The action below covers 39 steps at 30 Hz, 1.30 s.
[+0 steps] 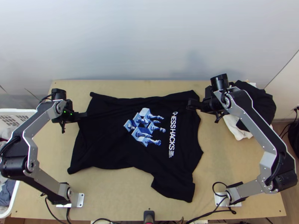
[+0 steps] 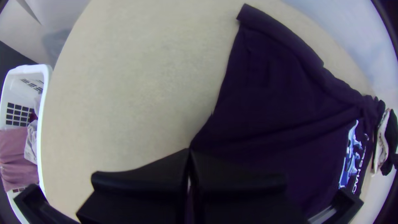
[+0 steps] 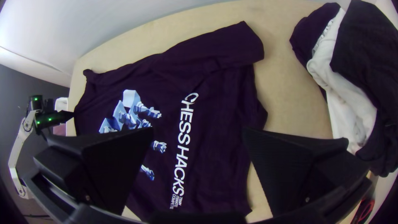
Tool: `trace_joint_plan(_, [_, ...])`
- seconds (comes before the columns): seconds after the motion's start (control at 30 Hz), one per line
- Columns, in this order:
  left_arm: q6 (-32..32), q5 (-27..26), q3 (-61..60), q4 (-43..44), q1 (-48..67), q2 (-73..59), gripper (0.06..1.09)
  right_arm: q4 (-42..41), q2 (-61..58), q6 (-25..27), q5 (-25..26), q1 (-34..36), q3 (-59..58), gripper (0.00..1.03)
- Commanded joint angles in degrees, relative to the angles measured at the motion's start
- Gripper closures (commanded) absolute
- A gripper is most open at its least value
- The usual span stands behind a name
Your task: Fold the t-shirt
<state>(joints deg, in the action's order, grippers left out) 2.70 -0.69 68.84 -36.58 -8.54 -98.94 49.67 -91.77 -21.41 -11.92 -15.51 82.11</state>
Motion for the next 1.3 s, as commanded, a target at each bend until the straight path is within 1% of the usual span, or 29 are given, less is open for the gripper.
trace_joint_plan(0.0, [2.49,-0.37,3.58,1.25,-1.66,-1.96,0.67,-0.01,-0.43,0.05,0.06,-0.22,-0.02,0.03])
trace_joint_plan(0.03, [3.98,-0.81,4.9,1.69,-1.48,-2.05,0.59,-0.01,-0.52,0.05,0.06,-0.22,0.07,0.03])
trace_joint_plan(0.07, [4.86,-1.16,6.75,1.77,-1.13,-2.58,0.43,-0.01,-0.61,0.05,0.06,-0.22,0.16,0.03])
trace_joint_plan(0.1, [5.12,-1.51,8.94,1.6,-0.52,-3.63,0.23,-0.01,-0.61,0.05,0.06,-0.22,0.16,0.03])
trace_joint_plan(0.13, [5.21,-1.42,11.93,-0.25,0.1,-5.48,0.12,-0.01,-0.61,0.05,0.06,-0.22,0.07,0.03])
trace_joint_plan(0.17, [5.39,-1.42,15.54,-2.62,0.62,-7.59,0.11,-0.01,-0.69,0.05,0.06,-0.22,0.07,0.03])
trace_joint_plan(0.33, [9.52,-1.42,31.44,-5.08,2.47,-16.64,0.11,-0.01,-0.61,0.05,0.06,-0.22,-0.28,0.03])
trace_joint_plan(0.47, [12.42,-1.42,48.76,-13.26,3.7,-26.48,0.11,-0.01,-0.43,0.05,0.06,-0.14,-0.81,0.03])
trace_joint_plan(0.57, [13.56,-1.42,57.37,-16.86,4.76,-32.11,0.11,-0.01,-0.43,0.05,0.06,-0.05,-0.98,0.03])
trace_joint_plan(0.7, [14.0,-1.33,59.13,-17.48,6.07,-35.19,0.11,-0.01,-0.61,0.05,0.06,-0.05,-0.89,0.03])
trace_joint_plan(0.93, [13.82,-1.33,59.39,-23.28,7.13,-37.91,0.11,-0.01,-1.22,0.14,0.15,0.39,-0.72,0.03])
trace_joint_plan(1.1, [14.18,-1.42,59.39,-22.84,7.3,-39.05,0.11,-0.01,-2.28,0.23,0.15,0.21,0.42,0.03])
trace_joint_plan(1.2, [14.53,-1.33,59.39,-21.25,7.74,-39.32,0.17,-0.01,-2.72,0.32,0.15,0.21,1.04,0.03])
trace_joint_plan(1.27, [14.97,-1.33,59.48,-20.2,8.01,-39.58,0.17,-0.01,-3.07,0.4,0.15,0.48,1.13,0.03])
